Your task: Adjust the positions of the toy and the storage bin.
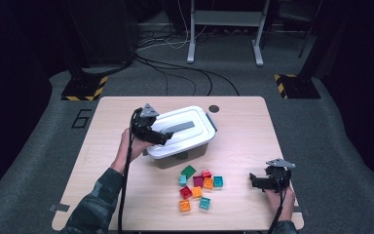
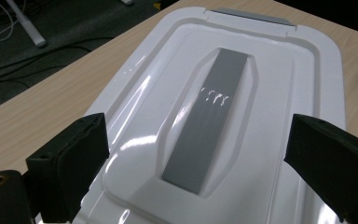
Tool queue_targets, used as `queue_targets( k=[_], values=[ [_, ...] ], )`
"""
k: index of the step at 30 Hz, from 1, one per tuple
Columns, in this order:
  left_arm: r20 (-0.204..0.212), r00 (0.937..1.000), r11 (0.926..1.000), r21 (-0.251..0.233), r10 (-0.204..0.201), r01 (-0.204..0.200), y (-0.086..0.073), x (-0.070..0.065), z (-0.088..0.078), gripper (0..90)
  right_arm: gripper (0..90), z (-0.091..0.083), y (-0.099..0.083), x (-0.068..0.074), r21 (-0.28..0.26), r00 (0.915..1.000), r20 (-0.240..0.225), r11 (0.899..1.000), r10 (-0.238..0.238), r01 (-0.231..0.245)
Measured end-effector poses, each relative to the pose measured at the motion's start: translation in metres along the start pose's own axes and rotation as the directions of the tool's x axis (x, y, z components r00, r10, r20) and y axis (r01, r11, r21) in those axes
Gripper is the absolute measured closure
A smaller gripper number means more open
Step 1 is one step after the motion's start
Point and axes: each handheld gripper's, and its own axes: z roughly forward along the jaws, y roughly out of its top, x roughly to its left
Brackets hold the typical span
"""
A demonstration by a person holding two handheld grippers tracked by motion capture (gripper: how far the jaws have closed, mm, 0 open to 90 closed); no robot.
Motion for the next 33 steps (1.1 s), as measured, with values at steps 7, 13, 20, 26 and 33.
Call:
queue_targets(
  k=[7,13,20,26,33],
  values=[
    [0.013,0.9991,0.9986,0.033,0.042,-0.042,0.005,-0.005,0.017,17.0,0.4,0.0,0.0,0.0,-0.001,1.0,0.0,1.0,0.0,0.0],
    [0.003,0.9969,0.9962,0.037,0.079,-0.079,0.006,-0.004,0.022,42.9,0.4,0.0,0.0,0.0,-0.001,1.0,-0.001,1.0,0.0,0.0],
    [0.041,0.9954,0.9953,0.04,0.086,-0.088,0.005,-0.003,0.029,56.4,0.4,0.0,0.0,0.0,-0.001,1.0,-0.002,1.0,-0.001,0.001],
    [0.078,0.9939,0.9951,0.054,0.079,-0.083,0.011,-0.002,0.034,61.3,0.4,0.0,0.0,0.0,-0.001,1.0,-0.003,1.0,-0.001,0.001],
    [0.065,0.9944,0.9947,0.054,0.084,-0.087,0.012,-0.006,0.035,62.6,0.5,0.0,0.0,0.0,-0.001,1.0,-0.003,1.0,-0.002,0.002]
  ],
)
